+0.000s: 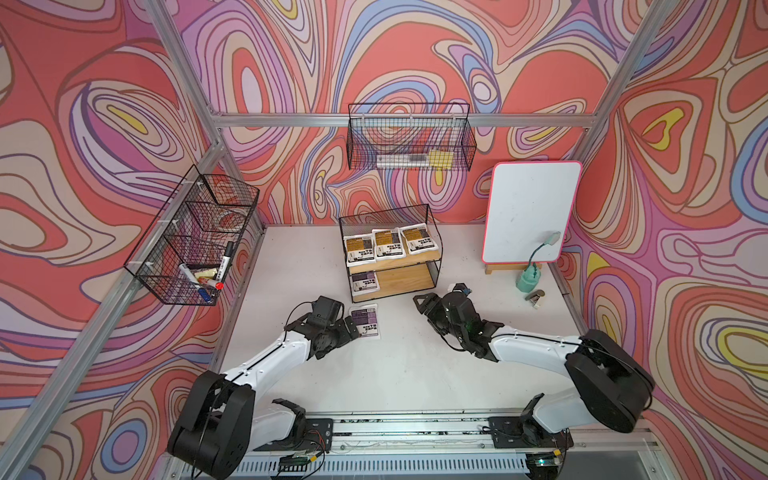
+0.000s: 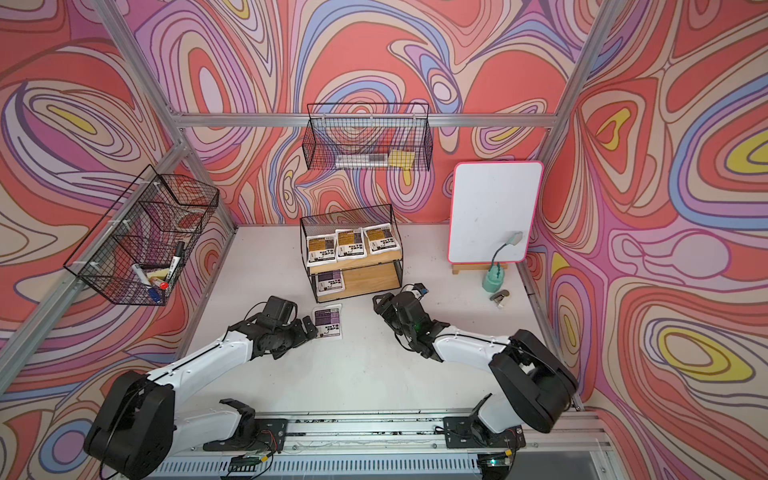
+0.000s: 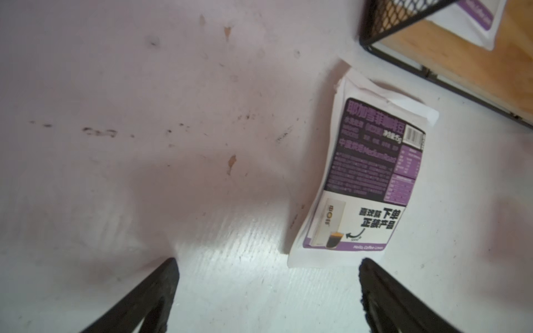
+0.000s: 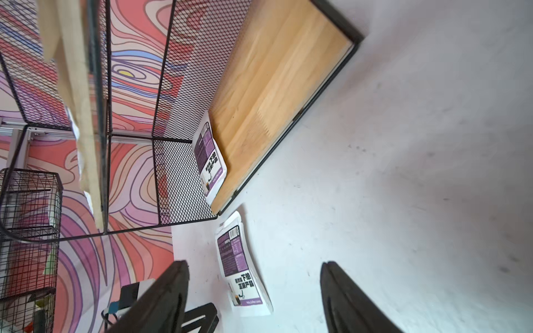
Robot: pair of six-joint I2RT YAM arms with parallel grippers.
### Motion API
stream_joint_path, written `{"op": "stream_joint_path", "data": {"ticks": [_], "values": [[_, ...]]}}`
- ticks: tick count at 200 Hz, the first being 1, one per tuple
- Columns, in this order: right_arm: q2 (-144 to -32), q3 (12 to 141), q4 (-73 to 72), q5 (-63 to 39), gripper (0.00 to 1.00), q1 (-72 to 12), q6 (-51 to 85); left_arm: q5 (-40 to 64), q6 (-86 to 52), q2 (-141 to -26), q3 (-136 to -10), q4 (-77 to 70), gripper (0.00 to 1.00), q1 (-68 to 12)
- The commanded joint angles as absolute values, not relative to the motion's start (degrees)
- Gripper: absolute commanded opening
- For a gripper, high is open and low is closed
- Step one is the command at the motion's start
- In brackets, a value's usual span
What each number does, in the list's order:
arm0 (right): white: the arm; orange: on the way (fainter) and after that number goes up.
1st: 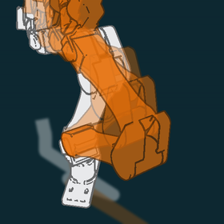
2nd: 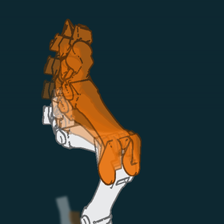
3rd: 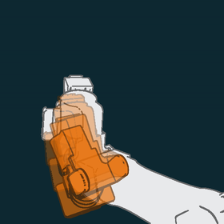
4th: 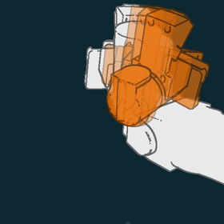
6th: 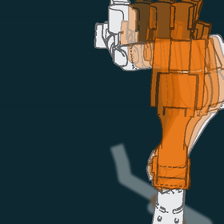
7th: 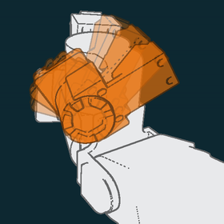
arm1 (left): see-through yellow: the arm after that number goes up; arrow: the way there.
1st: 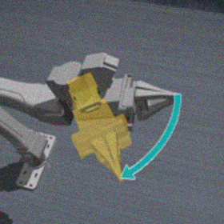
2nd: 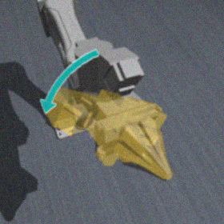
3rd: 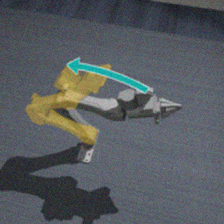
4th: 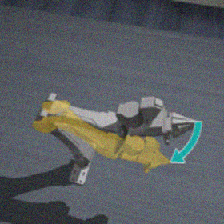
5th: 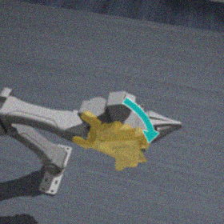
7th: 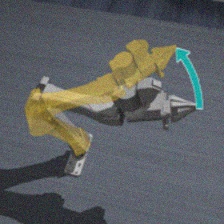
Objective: Place the bagged coffee beans on the shelf by color
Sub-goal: Adjust the bagged coffee beans at the center of the board.
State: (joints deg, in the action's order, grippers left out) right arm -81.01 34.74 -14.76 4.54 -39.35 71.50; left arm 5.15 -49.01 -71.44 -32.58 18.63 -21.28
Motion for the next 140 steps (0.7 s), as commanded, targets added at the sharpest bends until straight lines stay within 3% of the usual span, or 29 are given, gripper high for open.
{"op": "stream_joint_path", "data": {"ticks": [1, 98, 140], "values": [[-76.8, 32.0, -8.4, 3.6, 0.75, -37.6, 66.5, 6.5, -47.1, -73.7, -32.5, 12.5, 0.99, -22.9], [-70.0, 24.9, -7.4, 3.0, 0.75, -36.8, 69.0, 14.1, -42.4, -84.9, -37.2, 5.0, 0.99, -28.6], [-69.4, 23.7, -7.1, 3.2, 0.75, -36.8, 70.5, 19.5, -40.3, -89.9, -42.7, 5.1, 0.99, -35.6]]}}
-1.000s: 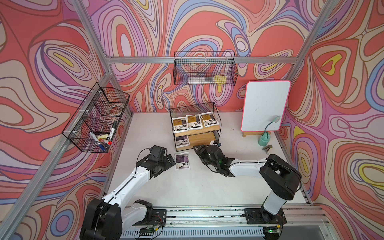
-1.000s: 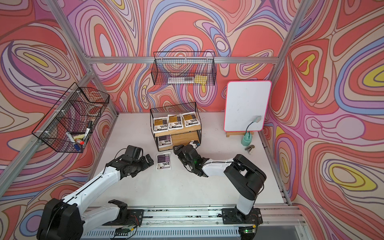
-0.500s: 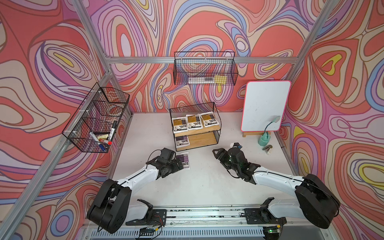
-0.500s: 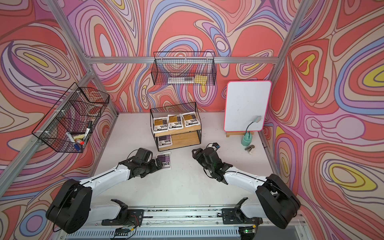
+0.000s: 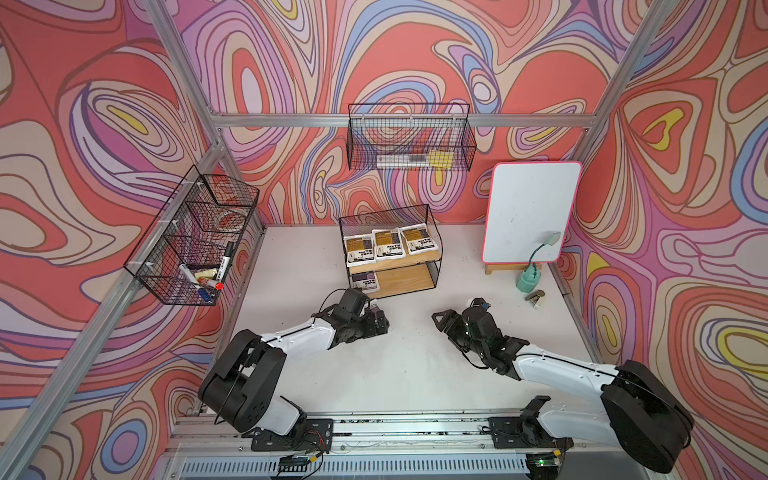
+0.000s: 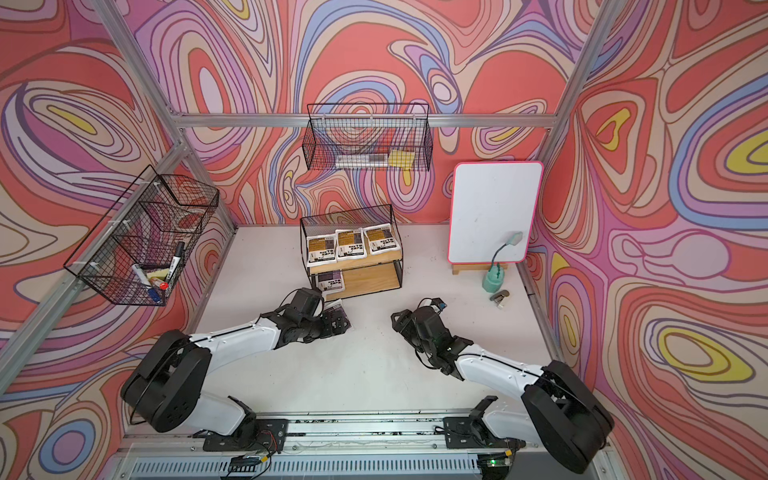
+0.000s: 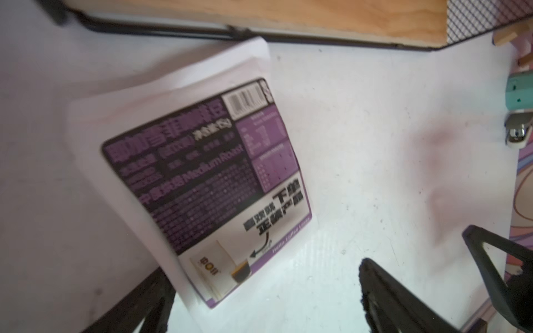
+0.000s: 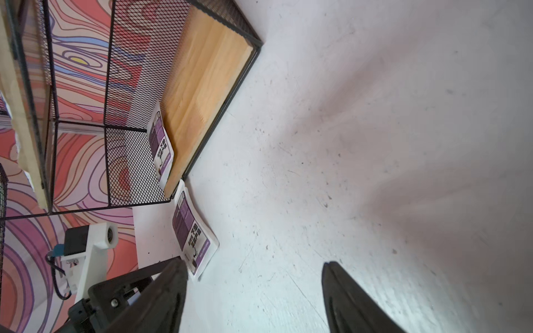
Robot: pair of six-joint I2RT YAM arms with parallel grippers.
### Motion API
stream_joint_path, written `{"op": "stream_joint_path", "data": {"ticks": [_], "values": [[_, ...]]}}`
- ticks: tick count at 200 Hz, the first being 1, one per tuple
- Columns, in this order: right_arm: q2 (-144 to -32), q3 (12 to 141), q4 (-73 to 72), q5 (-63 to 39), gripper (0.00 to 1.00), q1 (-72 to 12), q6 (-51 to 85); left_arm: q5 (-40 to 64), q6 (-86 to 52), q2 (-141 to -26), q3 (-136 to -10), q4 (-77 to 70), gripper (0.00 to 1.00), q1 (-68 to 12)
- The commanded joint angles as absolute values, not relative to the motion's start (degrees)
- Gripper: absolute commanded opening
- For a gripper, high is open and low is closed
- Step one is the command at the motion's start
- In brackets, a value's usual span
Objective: Place the bagged coffee beans on the shelf by color
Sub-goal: Adjust the bagged coffee beans at the center of the board.
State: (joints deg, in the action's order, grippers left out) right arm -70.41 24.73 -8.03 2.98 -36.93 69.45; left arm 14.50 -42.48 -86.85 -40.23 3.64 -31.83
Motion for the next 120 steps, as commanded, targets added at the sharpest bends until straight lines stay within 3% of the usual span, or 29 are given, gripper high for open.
{"op": "stream_joint_path", "data": {"ticks": [1, 50, 120], "values": [[-69.4, 23.7, -7.1, 3.2, 0.75, -36.8, 70.5, 19.6, -40.3, -90.0, -42.9, 5.1, 0.99, -35.8], [-70.3, 23.8, -7.6, 2.5, 0.75, -36.8, 70.9, 14.7, -38.8, -91.9, -51.2, 9.7, 0.99, -42.4], [-78.6, 26.3, -18.0, -5.0, 0.75, -36.8, 69.9, -13.1, -40.2, -78.0, -47.4, 23.1, 0.99, -42.3]]}}
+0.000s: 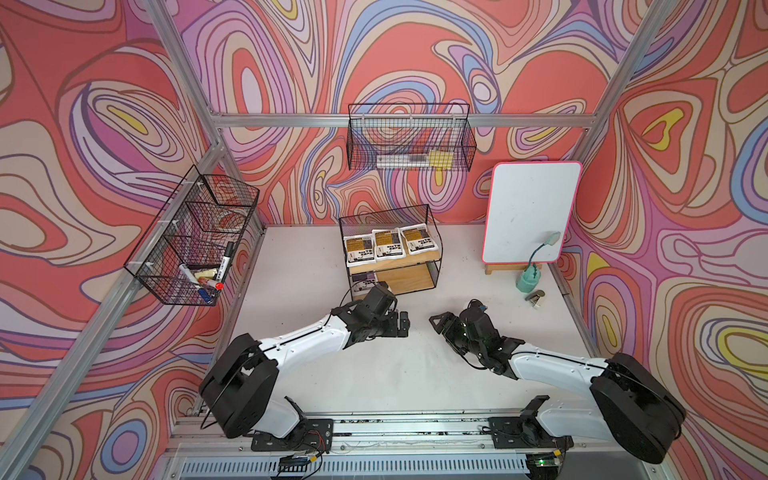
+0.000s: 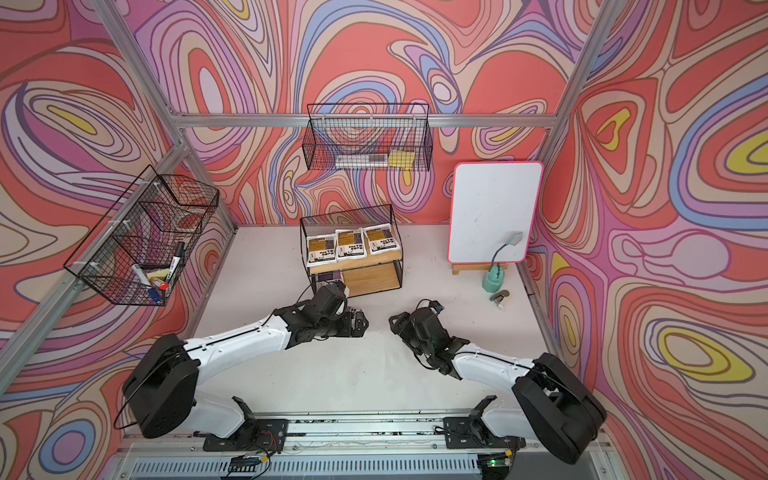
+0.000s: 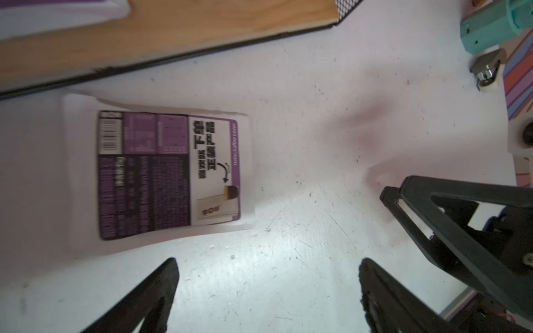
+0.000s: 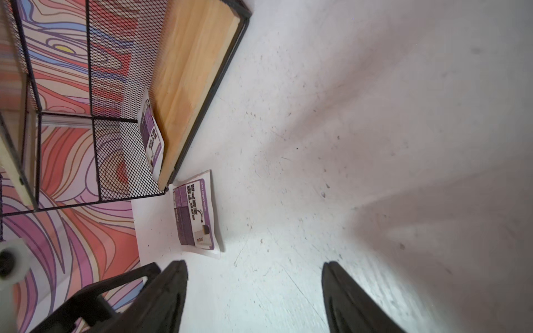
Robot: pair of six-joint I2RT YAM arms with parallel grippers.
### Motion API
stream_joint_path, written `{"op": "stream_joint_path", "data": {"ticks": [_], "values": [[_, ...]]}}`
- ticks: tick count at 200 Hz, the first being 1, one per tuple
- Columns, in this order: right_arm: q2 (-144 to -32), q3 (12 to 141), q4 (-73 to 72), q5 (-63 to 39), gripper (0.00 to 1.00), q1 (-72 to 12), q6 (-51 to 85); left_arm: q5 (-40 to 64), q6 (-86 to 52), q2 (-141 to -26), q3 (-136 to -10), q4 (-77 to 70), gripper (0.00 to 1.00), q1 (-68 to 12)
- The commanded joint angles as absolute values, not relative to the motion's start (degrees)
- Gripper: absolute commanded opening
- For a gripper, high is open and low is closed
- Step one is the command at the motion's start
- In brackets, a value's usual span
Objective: Place the bagged coffee beans on the shelf by color
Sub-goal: Adjust the bagged coffee beans at the center of the board.
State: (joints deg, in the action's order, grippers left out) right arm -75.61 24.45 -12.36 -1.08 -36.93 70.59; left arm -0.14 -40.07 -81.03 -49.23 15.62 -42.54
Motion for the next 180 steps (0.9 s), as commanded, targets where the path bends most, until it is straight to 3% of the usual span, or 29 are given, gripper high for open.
{"op": "stream_joint_path", "data": {"ticks": [1, 45, 125, 180], "values": [[-78.8, 26.4, -18.1, -5.2, 0.75, -36.8, 69.9, -13.4, -40.3, -77.9, -47.3, 23.2, 0.99, -42.2], [-86.5, 29.5, -26.4, -11.0, 0.75, -36.8, 70.1, -18.5, -41.6, -78.2, -46.0, 25.5, 0.99, -39.6], [-99.1, 31.2, -41.4, -18.5, 0.73, -36.8, 76.3, -18.1, -39.1, -83.9, -46.3, 22.3, 0.99, -33.8], [-101.2, 32.3, -41.6, -20.8, 0.72, -36.8, 76.4, -17.6, -37.5, -87.6, -45.7, 20.5, 0.99, -32.3]]}}
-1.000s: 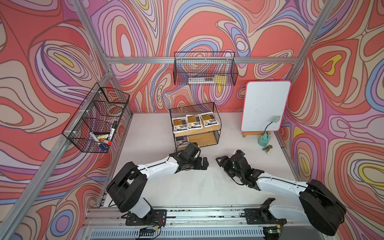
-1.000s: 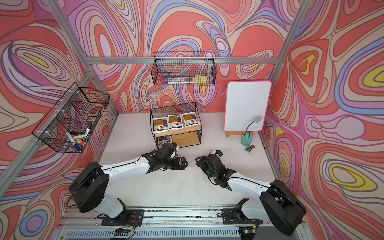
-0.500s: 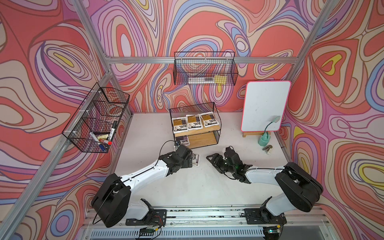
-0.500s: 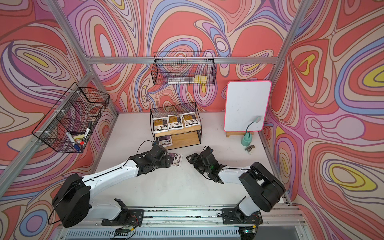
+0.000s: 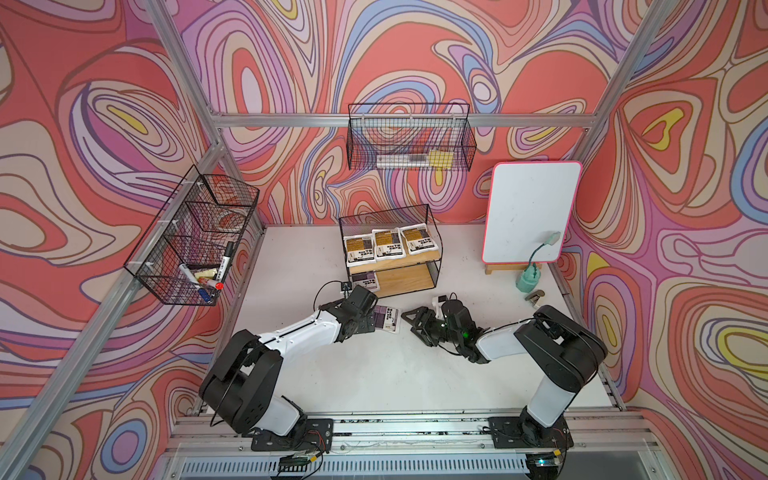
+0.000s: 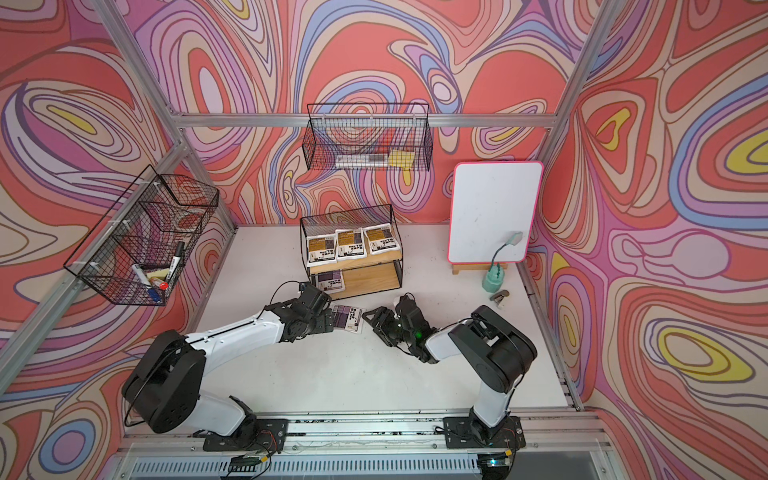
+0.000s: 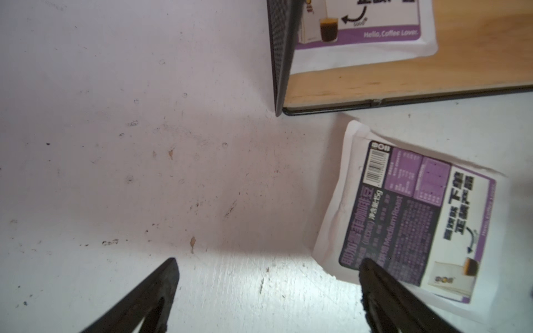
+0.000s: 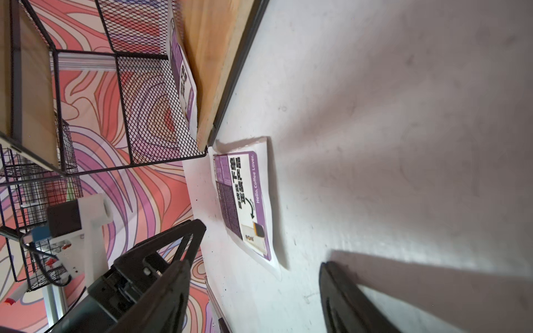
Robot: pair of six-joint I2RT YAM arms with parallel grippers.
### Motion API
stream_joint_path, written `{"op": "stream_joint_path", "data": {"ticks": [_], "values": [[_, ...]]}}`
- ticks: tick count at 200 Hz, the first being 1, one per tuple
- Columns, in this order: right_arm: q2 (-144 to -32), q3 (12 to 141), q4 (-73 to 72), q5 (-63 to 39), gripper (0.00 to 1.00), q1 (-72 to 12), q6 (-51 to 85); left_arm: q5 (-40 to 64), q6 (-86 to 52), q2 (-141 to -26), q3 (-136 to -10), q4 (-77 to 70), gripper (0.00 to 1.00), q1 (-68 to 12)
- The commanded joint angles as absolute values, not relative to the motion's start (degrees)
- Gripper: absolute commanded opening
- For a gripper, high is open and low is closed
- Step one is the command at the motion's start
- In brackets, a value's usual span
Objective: Place the bagged coffee beans on the shelf by color
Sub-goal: Adjust the bagged coffee beans at the center of the board, then pick up the bagged coffee beans at the center of the board.
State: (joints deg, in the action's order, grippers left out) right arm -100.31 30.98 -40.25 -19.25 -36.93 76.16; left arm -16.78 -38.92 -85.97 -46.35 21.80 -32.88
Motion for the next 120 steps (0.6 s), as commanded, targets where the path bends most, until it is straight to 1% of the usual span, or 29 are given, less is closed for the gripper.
{"op": "stream_joint_path", "data": {"ticks": [1, 57, 61, 96, 120], "values": [[-101.2, 32.3, -41.5, -20.9, 0.72, -36.8, 76.4, -17.6, -37.5, -87.7, -45.7, 20.4, 0.99, -32.3], [-101.2, 33.5, -39.4, -21.9, 0.72, -36.8, 75.5, -17.6, -36.4, -91.9, -46.3, 19.3, 0.99, -32.0], [-102.8, 33.8, -39.0, -22.0, 0.72, -36.8, 75.4, -17.6, -36.4, -92.1, -46.3, 19.4, 0.99, -32.0], [-104.8, 35.3, -38.8, -23.4, 0.72, -36.8, 74.8, -17.6, -36.3, -92.8, -45.6, 19.4, 0.99, -32.0], [-107.5, 36.2, -41.1, -24.6, 0.71, -36.8, 75.1, -17.6, -36.4, -92.8, -45.1, 19.4, 0.99, -32.0]]}}
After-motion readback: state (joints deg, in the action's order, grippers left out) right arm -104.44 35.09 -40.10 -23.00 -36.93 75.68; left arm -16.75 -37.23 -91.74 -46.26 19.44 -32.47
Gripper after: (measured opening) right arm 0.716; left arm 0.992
